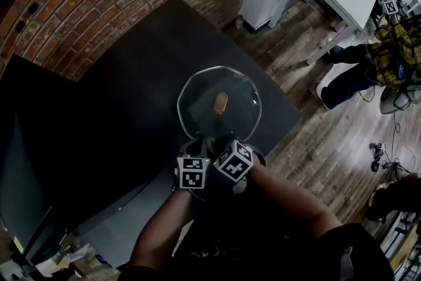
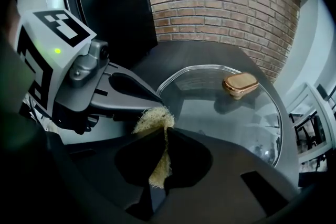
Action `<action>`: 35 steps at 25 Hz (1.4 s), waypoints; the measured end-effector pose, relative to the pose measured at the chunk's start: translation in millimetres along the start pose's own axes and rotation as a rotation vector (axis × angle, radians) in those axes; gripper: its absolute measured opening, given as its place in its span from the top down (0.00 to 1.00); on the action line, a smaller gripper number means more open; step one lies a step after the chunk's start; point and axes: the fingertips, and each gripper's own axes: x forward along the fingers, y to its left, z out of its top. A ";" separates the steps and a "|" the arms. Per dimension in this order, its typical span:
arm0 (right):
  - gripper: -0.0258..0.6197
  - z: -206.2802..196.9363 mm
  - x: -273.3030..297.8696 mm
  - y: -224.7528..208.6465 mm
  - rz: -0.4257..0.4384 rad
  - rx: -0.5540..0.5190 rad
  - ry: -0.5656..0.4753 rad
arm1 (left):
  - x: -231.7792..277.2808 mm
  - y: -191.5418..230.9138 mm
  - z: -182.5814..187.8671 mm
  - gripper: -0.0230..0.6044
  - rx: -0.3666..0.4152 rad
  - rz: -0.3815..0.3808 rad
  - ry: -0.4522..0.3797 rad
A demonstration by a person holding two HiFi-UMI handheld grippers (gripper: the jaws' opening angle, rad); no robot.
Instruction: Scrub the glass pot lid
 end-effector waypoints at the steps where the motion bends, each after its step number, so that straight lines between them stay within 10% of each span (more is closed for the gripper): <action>1: 0.92 0.4 0.3 0.8 -0.002 0.007 -0.003 | -0.7 0.3 -0.2 0.91 -0.001 -0.002 -0.002; 11: 0.92 -0.9 -3.4 -4.8 0.012 0.143 -0.081 | -2.2 1.3 -0.3 0.91 -0.055 -0.044 0.022; 25: 0.92 37.9 -151.0 -71.2 -0.130 0.177 -0.547 | -83.4 -32.3 99.0 0.91 -0.010 0.067 -0.369; 35: 0.92 22.6 -237.9 -71.5 -0.072 0.134 -0.675 | -132.6 -104.6 120.2 0.91 -0.012 0.128 -0.475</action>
